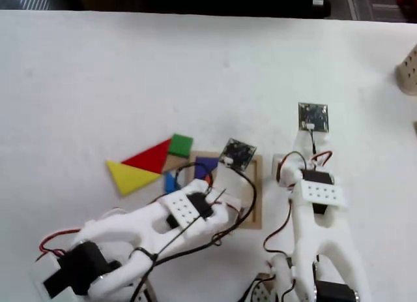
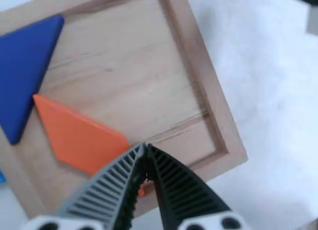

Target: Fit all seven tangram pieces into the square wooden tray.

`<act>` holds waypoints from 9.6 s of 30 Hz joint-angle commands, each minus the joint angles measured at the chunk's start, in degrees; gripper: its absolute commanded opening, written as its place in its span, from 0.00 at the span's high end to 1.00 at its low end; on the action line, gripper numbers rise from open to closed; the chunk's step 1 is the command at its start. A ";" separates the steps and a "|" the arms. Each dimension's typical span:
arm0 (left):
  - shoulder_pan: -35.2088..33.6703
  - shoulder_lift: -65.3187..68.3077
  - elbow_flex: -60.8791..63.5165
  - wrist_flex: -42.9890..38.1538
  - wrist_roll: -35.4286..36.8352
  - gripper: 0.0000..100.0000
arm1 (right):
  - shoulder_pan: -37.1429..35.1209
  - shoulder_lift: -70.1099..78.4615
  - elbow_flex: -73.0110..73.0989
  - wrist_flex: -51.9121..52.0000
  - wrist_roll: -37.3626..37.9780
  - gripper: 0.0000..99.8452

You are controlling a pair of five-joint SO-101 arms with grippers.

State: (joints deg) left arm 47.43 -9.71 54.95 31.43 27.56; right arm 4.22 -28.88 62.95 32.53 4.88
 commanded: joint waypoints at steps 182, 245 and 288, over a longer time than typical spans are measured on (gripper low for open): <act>-76.79 7.87 -15.74 0.79 -7.65 0.81 | -27.30 -0.31 -13.98 8.66 10.02 0.88; -78.29 18.15 -28.22 9.58 -5.19 0.81 | -55.78 30.99 -29.89 6.20 -10.73 0.77; -78.20 18.24 -28.31 9.58 -5.19 0.81 | -53.58 39.34 -40.09 15.08 -13.54 0.85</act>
State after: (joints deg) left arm -31.25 9.01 29.80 40.75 21.93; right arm -50.29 10.86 24.97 47.12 -8.04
